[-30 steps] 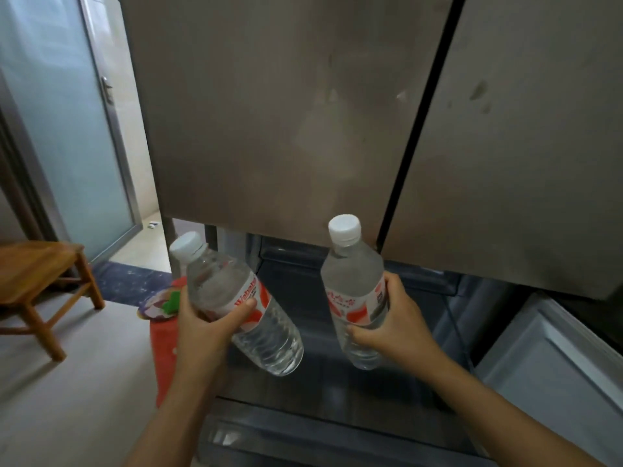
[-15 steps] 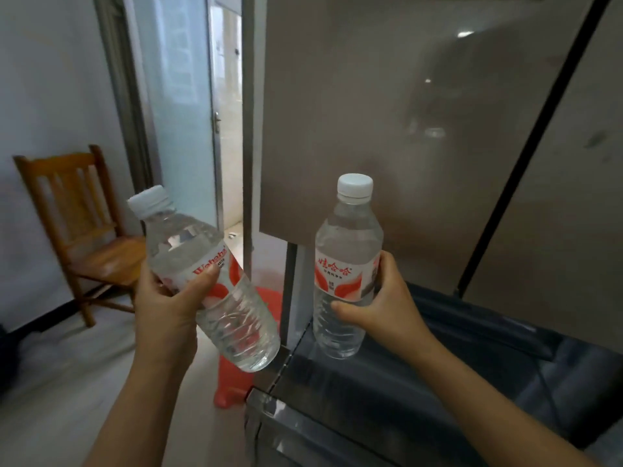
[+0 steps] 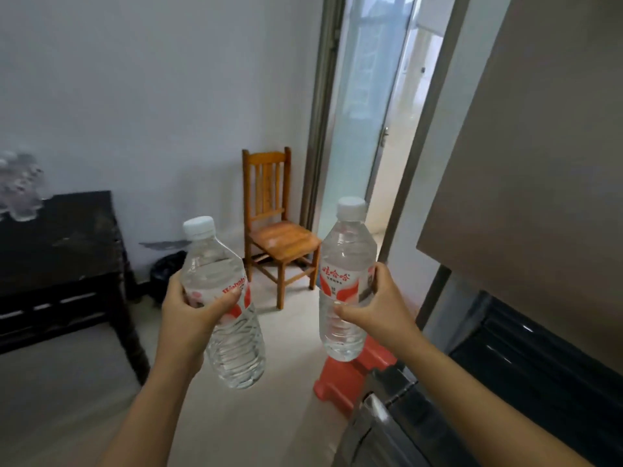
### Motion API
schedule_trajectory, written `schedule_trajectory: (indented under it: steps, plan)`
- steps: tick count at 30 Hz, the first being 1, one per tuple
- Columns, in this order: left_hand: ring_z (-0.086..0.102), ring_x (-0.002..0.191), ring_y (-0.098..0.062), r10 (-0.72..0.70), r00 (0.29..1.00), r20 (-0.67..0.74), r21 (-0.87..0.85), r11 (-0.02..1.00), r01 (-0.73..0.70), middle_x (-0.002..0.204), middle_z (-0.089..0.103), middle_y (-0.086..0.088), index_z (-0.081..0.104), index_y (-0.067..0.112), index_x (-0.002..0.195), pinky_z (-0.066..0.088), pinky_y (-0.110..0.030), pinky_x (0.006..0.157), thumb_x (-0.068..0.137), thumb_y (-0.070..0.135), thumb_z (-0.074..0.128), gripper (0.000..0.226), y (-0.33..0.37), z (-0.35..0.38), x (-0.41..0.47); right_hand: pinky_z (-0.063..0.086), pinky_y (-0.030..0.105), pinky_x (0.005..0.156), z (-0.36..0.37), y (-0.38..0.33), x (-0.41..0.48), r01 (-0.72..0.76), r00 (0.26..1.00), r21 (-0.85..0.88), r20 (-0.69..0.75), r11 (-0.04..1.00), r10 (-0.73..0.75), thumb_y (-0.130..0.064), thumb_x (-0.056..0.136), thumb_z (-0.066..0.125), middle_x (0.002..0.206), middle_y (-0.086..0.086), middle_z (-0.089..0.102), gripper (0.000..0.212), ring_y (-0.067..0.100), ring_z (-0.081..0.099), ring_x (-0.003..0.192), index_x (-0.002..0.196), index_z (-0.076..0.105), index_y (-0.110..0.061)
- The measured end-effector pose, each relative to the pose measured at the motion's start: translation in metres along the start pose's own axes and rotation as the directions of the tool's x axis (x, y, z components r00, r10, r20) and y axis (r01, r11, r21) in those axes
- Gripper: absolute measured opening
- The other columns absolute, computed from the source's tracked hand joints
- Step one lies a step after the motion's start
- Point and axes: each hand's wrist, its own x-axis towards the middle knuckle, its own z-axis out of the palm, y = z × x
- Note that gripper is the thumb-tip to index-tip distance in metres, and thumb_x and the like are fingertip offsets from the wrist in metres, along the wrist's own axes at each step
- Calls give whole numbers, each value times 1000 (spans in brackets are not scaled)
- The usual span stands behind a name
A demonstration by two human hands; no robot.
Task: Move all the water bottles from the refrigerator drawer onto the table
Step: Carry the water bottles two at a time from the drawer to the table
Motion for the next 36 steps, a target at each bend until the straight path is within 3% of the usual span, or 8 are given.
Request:
schedule_trajectory:
  steps: [5, 10, 13, 19, 23, 27, 30, 36]
  plan:
    - [61, 90, -18, 6, 989, -150, 70, 998, 5, 98, 61, 0, 47, 15, 113, 49, -32, 74, 67, -1, 73, 55, -1, -40, -30, 49, 34, 90, 23, 9, 6, -28, 992, -6, 119, 1000, 29, -5, 65, 77, 110, 1, 58, 65, 17, 57, 102, 117, 40, -17]
    - [61, 89, -18, 22, 945, -326, 126, 992, 21, 103, 62, -6, 47, 15, 116, 49, -32, 71, 61, 6, 80, 64, 4, -80, -87, 48, 34, 91, 49, 16, -5, -50, 964, 32, 263, 998, 40, -2, 64, 77, 112, 2, 57, 67, 19, 57, 104, 118, 40, -15]
    - [61, 92, -20, 31, 910, -414, 156, 987, 38, 102, 62, -3, 47, 17, 116, 49, -34, 74, 64, 7, 78, 61, 8, -107, -124, 47, 25, 82, 66, 15, -22, -37, 917, 34, 399, 999, 20, -4, 66, 77, 108, -4, 55, 65, 13, 56, 99, 115, 38, -21]
    - [62, 91, -17, 62, 813, -579, 190, 980, 60, 102, 63, 1, 50, 21, 114, 48, -30, 70, 35, 44, 76, 87, 25, -161, -185, 44, 13, 66, 111, -7, -55, 31, 811, 46, 583, 998, -52, -3, 65, 77, 103, -7, 58, 61, 4, 57, 92, 110, 41, -22]
    - [62, 89, -17, 95, 753, -651, 209, 976, 58, 100, 63, 2, 53, 32, 99, 49, -32, 71, 35, 42, 77, 68, 40, -197, -219, 47, 11, 56, 141, -29, -79, 50, 764, 84, 639, 995, -92, 1, 67, 75, 96, -9, 57, 56, 1, 57, 84, 107, 42, -22]
    - [61, 88, -16, 122, 689, -715, 216, 975, 51, 98, 62, 2, 51, 23, 103, 50, -43, 83, 51, 16, 83, 62, 58, -240, -248, 45, 7, 54, 181, -50, -108, 64, 709, 119, 693, 991, -129, 3, 67, 74, 94, -11, 56, 55, 1, 57, 81, 103, 42, -25]
    - [62, 84, -14, 131, 648, -751, 199, 979, 34, 95, 63, 3, 53, 28, 94, 49, -33, 69, 33, 35, 80, 68, 70, -273, -264, 45, 10, 59, 211, -64, -129, 84, 669, 123, 729, 989, -147, 1, 67, 75, 97, -10, 57, 57, 2, 57, 85, 103, 41, -27]
    - [64, 92, -23, 176, 642, -747, 261, 965, 39, 105, 65, -6, 53, 14, 115, 51, -42, 82, 40, 26, 86, 82, 97, -365, -289, 45, 12, 61, 295, -111, -175, 76, 636, 156, 754, 985, -168, 1, 66, 75, 98, -9, 56, 60, 2, 57, 87, 110, 41, -21]
